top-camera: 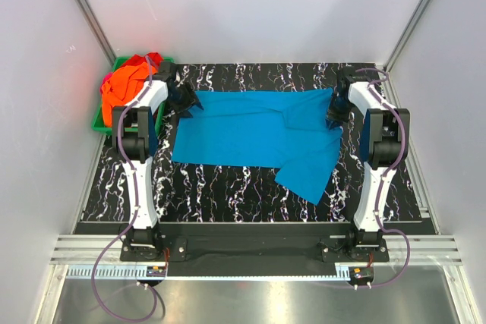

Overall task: Fold and stack the t-shirts
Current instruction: Fold the tshirt

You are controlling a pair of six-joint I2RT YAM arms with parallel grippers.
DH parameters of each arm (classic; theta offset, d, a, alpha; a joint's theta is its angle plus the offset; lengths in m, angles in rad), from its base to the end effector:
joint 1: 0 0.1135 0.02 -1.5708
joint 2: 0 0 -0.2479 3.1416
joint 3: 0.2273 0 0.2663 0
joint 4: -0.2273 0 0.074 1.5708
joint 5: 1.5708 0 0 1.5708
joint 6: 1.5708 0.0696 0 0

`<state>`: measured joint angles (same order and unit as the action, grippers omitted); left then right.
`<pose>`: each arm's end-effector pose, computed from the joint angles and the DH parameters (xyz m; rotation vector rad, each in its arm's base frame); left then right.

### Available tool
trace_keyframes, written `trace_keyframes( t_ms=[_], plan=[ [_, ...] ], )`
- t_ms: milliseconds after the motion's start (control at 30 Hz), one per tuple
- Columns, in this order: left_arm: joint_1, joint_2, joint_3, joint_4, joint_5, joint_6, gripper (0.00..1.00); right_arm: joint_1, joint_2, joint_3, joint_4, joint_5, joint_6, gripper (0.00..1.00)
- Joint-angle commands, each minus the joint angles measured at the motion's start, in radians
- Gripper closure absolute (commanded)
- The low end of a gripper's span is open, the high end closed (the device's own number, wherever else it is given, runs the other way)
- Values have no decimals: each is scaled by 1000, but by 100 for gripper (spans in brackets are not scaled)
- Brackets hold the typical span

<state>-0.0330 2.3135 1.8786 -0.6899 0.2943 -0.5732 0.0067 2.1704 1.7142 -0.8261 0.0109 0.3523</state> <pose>0.5079 -0.0370 0.1144 -0.6439 2.6719 -0.5745 0.4601 0.0023 0.1201 0.4932 2.8123 0.0587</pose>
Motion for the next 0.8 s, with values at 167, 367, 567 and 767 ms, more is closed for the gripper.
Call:
trace_keyframes(
  t_ms=[167,367,567,767],
  plan=[
    [8,18,-4,-30,-43,16,38,6,-3,7,22,26,16,76],
    [8,17,-4,-30,-40,16,39,6,8,4,16,30,22,76],
    [8,17,-4,-30,-41,13,38,6,17,-1,22,29,28,76],
    [8,17,-6,-30,-46,12,39,6,25,-11,35,29,39,77]
  ],
)
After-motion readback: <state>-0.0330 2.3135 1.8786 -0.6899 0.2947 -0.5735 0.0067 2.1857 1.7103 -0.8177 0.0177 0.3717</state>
